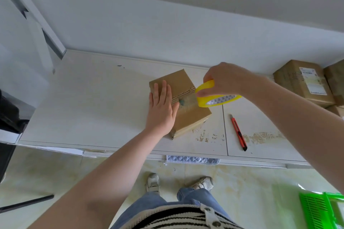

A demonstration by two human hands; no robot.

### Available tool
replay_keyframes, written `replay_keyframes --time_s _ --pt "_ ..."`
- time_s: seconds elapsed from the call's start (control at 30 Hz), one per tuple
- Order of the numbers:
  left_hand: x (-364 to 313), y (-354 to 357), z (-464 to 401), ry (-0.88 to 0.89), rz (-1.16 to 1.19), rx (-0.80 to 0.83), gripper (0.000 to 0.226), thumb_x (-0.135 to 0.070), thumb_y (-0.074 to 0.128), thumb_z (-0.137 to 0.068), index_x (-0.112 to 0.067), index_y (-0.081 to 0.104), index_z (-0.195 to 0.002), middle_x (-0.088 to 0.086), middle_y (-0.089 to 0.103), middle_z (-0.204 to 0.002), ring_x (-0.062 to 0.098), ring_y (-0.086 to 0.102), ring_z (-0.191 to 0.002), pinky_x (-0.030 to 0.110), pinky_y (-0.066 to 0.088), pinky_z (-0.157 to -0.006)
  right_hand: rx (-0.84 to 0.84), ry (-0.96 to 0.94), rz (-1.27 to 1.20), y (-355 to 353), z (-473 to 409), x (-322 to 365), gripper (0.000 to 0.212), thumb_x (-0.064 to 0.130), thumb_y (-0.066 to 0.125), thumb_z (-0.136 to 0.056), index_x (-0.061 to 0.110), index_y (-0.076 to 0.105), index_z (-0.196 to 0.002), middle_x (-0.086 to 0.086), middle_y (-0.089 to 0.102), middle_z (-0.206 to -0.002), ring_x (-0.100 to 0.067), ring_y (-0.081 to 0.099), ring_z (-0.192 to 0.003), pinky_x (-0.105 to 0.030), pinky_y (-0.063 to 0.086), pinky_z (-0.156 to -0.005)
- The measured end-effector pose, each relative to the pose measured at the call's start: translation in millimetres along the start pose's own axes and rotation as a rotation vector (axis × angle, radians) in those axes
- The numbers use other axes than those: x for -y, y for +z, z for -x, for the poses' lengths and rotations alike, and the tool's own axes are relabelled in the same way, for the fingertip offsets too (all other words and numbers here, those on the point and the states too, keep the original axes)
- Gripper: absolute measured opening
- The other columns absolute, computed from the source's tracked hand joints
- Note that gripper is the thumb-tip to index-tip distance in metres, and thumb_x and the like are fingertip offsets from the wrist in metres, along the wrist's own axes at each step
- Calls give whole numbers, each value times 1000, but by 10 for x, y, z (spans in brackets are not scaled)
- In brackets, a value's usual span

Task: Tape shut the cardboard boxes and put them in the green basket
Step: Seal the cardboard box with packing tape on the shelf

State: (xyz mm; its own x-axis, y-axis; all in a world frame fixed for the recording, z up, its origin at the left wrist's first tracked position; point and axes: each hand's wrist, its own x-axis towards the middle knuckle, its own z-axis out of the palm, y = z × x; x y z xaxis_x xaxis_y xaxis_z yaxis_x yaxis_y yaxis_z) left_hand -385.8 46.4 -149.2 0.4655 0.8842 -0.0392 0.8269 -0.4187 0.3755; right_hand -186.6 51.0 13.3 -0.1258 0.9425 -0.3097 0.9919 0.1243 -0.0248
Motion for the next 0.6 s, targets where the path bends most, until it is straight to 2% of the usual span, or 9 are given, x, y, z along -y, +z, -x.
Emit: replay_keyframes --time_s 0.07,0.17,0.27,0.33,0.43,0.53,0.6 --pt "1 -14 -3 4 17 18 75 -50 -1 -96 -6 2 -156 10 -11 -163 31 -15 -150 43 -4 -122 -11 12 69 11 2 -93 51 81 56 -69 32 56 -84 8 58 -84 -18 55 -80 -29 41 -64" --pt "-2 -2 -5 15 3 22 68 -45 13 -102 -3 3 -155 12 -9 -163 33 -15 -149 46 1 -122 23 36 90 161 31 -185 54 85 50 -69 32 54 -80 10 57 -79 -14 52 -76 -24 29 -53" --pt "0 -9 -26 20 -50 42 68 -45 15 -103 -2 3 -155 13 -9 -163 34 -15 -149 46 3 -122 28 95 -29 244 81 -215 54 84 50 -71 30 47 -65 14 50 -68 -6 48 -65 -25 27 -53" --pt "16 -26 5 48 -81 64 69 -46 13 -102 -2 2 -155 13 -9 -163 33 -15 -149 45 1 -122 78 115 -119 233 122 -205 51 82 54 -70 32 49 -62 14 54 -66 -2 50 -63 -26 31 -53" --pt "114 -35 181 187 -51 90 74 -50 9 -98 -3 3 -155 10 -8 -164 30 -15 -150 42 2 -123 188 120 -199 249 218 -133 59 85 52 -68 27 61 -67 9 62 -67 -8 60 -63 -26 42 -55" --pt "320 -125 256 375 34 160 73 -51 11 -98 -7 2 -155 4 -10 -163 23 -19 -149 39 -2 -124 220 109 -251 302 379 -38 69 91 41 -63 26 63 -70 8 65 -68 -9 63 -62 -25 44 -54" --pt "417 -211 203 435 -38 217 71 -49 14 -99 -10 -4 -155 4 -18 -162 23 -25 -147 38 -7 -123 210 102 -318 364 480 -27 71 90 35 -64 29 66 -80 8 68 -77 -8 63 -69 -25 48 -58"
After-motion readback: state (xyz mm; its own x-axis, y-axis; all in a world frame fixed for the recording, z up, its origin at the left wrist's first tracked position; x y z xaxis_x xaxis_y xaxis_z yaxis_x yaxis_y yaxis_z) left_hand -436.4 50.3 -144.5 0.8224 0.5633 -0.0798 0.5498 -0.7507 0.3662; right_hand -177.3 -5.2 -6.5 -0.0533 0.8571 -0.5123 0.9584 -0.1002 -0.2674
